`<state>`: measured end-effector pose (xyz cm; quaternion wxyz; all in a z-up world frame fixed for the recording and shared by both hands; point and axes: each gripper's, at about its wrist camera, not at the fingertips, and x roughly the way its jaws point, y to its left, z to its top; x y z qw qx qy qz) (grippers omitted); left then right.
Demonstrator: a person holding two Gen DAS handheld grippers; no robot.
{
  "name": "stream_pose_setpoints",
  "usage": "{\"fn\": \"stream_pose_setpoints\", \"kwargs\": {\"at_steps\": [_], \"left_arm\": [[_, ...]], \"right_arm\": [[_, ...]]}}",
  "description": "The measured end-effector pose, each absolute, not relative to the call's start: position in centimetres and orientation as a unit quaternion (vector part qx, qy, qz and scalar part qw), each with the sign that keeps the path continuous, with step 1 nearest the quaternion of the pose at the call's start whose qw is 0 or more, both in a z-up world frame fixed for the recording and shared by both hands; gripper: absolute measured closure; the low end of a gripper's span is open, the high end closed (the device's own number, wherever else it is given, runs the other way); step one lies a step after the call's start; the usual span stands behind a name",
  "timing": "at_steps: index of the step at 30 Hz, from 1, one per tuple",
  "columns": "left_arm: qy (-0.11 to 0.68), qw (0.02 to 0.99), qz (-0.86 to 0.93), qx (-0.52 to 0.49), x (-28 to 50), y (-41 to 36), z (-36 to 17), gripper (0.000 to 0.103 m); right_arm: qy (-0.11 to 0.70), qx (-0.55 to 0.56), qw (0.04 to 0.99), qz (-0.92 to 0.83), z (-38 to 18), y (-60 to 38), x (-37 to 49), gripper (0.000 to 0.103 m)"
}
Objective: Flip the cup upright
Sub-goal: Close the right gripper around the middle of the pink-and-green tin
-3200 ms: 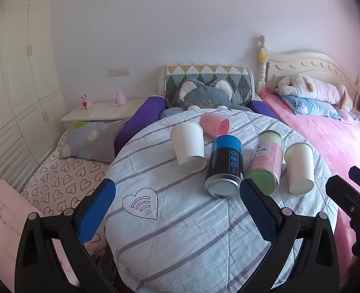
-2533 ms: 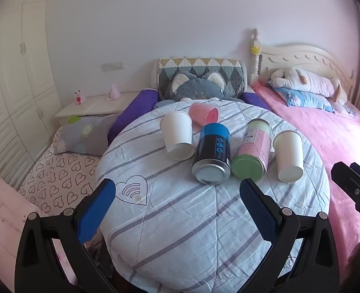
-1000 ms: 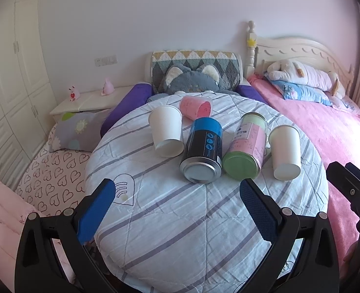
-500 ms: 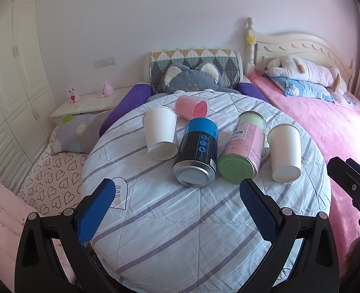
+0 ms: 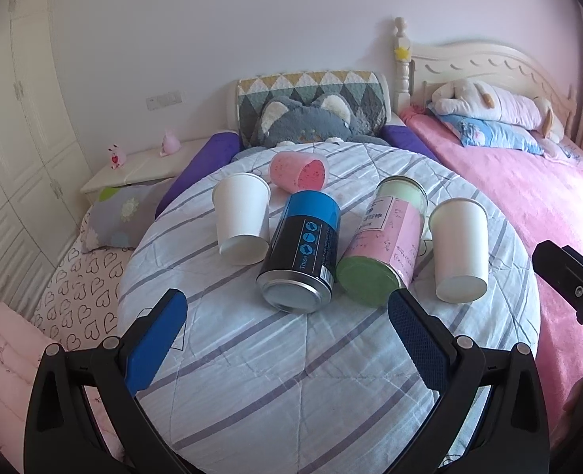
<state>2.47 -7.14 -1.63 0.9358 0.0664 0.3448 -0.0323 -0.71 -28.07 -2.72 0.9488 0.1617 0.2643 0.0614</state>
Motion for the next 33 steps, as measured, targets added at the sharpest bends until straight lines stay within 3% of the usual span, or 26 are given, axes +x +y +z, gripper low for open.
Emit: {"fn": "stream_pose_setpoints", "kwargs": {"at_steps": [17,33], "left_arm": [[0.403,0.885,-0.103,0.209,9.9,-15.0,-2.6,0.000],[0.447,0.852,-0.126,0.239,14.1,-18.6,-6.1,0.000]], "right_arm": [[0.292,0.198,0.934,0.058,-5.6,-32.1,2.5,0.000],[0.314,0.235,0.918,0.054,-8.3,-34.6,6.7,0.000]]}}
